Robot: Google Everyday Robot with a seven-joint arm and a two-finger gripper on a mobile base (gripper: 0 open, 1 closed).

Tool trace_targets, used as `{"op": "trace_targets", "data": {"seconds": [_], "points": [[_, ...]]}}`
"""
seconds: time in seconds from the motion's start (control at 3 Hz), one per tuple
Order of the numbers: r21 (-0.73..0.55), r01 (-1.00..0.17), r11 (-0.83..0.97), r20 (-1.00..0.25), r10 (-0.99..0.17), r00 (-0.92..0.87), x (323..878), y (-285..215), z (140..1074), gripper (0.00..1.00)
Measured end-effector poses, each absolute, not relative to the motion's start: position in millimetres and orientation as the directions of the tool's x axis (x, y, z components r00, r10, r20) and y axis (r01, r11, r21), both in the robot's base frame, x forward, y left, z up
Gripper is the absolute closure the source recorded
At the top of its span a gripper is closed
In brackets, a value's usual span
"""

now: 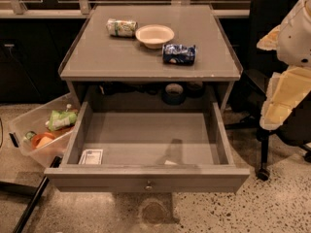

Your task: Close top drawer

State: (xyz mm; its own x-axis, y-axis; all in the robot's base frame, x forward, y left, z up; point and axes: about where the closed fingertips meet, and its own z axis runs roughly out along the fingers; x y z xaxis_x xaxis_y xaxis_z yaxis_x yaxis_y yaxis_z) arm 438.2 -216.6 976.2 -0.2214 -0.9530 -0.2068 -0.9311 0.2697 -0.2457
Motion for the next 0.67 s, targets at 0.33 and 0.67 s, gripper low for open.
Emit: {"op": "trace_targets", "data": {"seconds": [0.33,0.67], "points": [[-0.246,-0.931,0.27,-0.207,-0.953,-0.221,438,-217,976,0.0],[-0.249,-0.938,0.242,-0.212,-0.958,-0.191,427,-206,973,0.0]]}}
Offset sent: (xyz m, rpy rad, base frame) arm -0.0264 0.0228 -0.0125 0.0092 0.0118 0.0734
